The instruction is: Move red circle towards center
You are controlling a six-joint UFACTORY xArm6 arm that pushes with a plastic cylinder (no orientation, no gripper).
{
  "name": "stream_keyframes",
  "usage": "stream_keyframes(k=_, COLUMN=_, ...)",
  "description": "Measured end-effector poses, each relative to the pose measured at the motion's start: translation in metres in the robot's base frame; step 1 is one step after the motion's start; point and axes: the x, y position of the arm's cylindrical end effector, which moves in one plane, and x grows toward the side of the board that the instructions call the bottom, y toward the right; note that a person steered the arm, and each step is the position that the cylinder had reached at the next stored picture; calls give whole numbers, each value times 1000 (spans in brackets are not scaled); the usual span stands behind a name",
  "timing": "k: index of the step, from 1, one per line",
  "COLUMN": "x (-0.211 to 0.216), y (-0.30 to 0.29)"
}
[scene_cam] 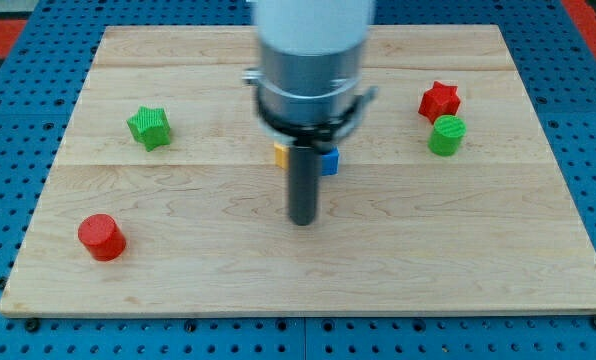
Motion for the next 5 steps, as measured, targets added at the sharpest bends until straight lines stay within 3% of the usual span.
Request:
stream_keyframes(k=1, x=1, y=-74)
stream_keyframes(k=4, x=-36, y=-100)
stream_keyframes(k=5, x=-39, y=-175)
